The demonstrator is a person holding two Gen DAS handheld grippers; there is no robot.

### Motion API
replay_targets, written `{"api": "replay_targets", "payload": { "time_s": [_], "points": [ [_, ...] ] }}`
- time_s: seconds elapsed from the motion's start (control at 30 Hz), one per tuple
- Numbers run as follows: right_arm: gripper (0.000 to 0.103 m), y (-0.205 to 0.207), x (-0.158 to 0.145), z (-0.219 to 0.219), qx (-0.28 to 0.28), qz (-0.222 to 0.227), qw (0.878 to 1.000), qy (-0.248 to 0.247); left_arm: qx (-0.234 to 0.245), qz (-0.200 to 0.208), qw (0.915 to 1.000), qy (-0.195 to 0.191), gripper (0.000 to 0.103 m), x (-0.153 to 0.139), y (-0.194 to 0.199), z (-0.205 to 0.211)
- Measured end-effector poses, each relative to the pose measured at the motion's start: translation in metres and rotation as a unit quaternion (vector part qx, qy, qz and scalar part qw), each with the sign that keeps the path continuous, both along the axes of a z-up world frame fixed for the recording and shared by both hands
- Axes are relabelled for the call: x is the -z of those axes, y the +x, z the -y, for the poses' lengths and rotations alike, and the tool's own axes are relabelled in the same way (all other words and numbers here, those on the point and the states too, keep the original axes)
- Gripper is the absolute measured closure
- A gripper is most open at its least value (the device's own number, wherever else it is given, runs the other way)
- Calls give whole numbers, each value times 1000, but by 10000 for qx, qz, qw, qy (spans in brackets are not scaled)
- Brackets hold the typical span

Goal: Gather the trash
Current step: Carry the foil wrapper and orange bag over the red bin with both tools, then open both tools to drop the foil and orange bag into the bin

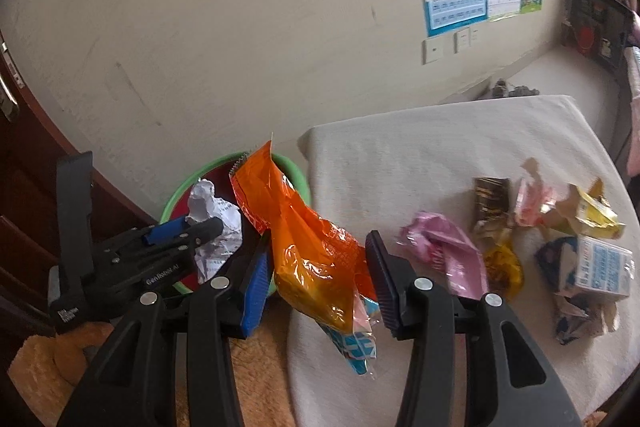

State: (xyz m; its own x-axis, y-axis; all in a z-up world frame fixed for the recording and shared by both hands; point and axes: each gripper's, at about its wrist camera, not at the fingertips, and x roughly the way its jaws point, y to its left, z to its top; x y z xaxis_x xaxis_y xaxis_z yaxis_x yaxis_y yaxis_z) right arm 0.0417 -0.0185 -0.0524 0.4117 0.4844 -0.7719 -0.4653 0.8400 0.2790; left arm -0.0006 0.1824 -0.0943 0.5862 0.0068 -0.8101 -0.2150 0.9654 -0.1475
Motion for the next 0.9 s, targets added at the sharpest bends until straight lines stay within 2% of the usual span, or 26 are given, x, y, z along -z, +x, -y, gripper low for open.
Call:
{"api": "replay_targets", "payload": {
  "time_s": [0.37, 0.6, 0.9],
  "points": [
    [58, 13, 15, -49, -228, -374, 9990, 127, -360, -128, 9993, 4, 58, 16, -11, -36],
    [58, 32, 12, -74, -264, -578, 9972, 392, -497, -231, 9985, -25, 58, 23, -18, -51],
    [57, 34, 19, -92, -298, -860, 9930, 757, -578, -296, 9978, -88, 58, 27, -22, -61]
  ]
}}
